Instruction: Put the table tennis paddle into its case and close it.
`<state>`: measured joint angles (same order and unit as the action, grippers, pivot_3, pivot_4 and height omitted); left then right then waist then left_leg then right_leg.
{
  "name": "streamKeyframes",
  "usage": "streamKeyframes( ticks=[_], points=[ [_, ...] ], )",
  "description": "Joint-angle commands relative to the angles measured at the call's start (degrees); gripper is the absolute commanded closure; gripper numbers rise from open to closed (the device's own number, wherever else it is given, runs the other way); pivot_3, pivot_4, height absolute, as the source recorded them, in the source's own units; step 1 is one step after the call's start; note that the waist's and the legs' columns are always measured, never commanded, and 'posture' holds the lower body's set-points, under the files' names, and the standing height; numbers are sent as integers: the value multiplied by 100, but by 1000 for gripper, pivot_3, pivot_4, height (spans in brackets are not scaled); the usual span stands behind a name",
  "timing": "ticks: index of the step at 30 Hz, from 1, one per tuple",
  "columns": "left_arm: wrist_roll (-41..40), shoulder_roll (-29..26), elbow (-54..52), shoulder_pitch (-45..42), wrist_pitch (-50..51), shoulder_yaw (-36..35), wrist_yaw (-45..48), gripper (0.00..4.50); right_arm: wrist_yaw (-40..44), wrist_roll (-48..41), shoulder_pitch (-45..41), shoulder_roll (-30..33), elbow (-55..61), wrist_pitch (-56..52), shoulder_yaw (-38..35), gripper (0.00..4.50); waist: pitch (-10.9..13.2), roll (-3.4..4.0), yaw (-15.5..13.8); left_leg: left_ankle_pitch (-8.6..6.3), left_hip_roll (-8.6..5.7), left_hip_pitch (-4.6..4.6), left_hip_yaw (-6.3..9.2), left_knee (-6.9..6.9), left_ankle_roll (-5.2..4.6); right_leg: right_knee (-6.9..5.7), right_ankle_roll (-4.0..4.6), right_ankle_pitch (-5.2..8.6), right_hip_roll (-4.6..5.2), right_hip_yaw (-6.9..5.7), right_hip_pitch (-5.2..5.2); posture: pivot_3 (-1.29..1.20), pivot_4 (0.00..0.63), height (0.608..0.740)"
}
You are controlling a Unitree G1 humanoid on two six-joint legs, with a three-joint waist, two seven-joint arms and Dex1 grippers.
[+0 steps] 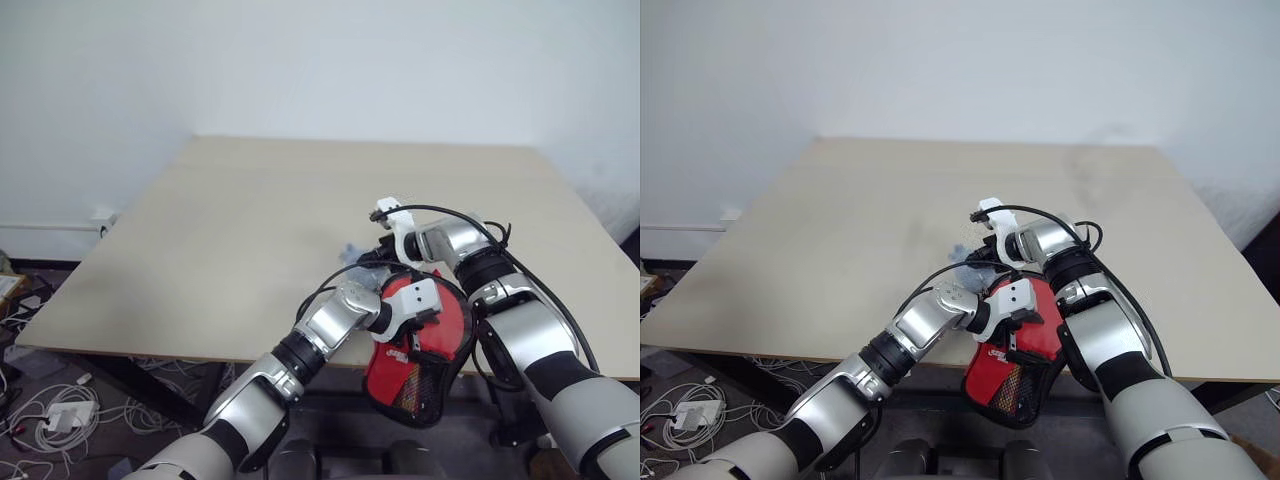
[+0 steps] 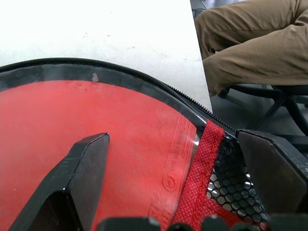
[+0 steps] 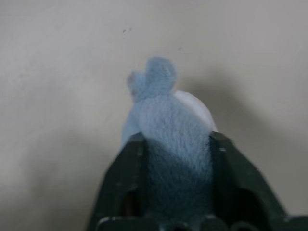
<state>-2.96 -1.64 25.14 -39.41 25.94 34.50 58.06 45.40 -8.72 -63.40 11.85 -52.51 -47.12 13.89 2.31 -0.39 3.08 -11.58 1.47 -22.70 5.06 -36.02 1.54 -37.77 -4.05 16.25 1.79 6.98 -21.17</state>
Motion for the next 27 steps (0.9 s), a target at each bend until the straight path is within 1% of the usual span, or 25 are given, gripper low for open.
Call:
streamKeyframes(
  ticks=[1, 2, 3, 4, 7, 11, 15, 21, 27],
  points=[
    [300, -81, 493, 227, 440, 270, -3, 0, -279, -18, -187, -18, -11, 271, -416, 3884, 0, 0, 0, 0, 0, 0, 1, 0, 0, 0, 0, 0, 0, 0, 1, 0, 0, 740],
    [306, -82, 494, 225, 445, 273, -2, 0, -427, -47, -221, -30, -42, 353, -557, 4183, 0, 0, 0, 0, 0, 0, 1, 0, 0, 0, 0, 0, 0, 0, 2, 0, 0, 740],
    [312, -84, 496, 222, 450, 277, 0, 0, -624, -93, -262, -42, -77, 465, -732, 4382, 0, 0, 1, 0, 0, -1, 0, 0, 0, 0, 0, 0, 0, 0, 2, 0, 0, 740],
    [317, -90, 499, 221, 460, 284, 6, 0, -889, -163, -320, -53, -139, 590, -969, 4458, 0, 0, 0, 0, 0, -1, 0, 0, 0, 0, 0, 0, 0, 1, 2, 0, 0, 740],
    [334, -105, 524, 202, 506, 306, 39, 0, -1672, -272, -442, -19, -306, 938, -1554, 4459, 0, 0, -1, 0, 0, -2, 1, 0, 0, 0, 0, 0, 0, 0, 2, 0, 0, 740],
    [346, -104, 589, 167, 518, 305, 75, 0, -2192, -203, -393, 98, -312, 1337, -1877, 4460, 1, 1, 13, 0, 0, -3, -2, 1, 0, -1, 1, 0, 0, 3, 1, 0, 0, 740],
    [368, -72, 659, 124, 528, 272, 41, 0, -2397, -58, -121, 282, -78, 1659, -1914, 4460, 1, 1, 21, 0, 0, -4, -2, 1, 0, -1, 1, 0, 0, 4, 1, 0, 0, 740],
    [376, -43, 828, 17, 501, 220, 39, 0, -2953, -129, 351, 661, 167, 1907, -2323, 4460, 2, 3, 18, 1, -2, -4, -3, 1, -1, 1, 0, 0, 0, 5, 3, 0, 0, 740],
    [393, 3, 980, -65, 486, 149, -17, 0, -2939, -180, 837, 1102, 773, 1688, -2541, 4461, 3, 4, 11, 1, -4, -3, -3, -1, -1, 3, 1, 0, 0, 7, 7, 0, 0, 740]
  ],
)
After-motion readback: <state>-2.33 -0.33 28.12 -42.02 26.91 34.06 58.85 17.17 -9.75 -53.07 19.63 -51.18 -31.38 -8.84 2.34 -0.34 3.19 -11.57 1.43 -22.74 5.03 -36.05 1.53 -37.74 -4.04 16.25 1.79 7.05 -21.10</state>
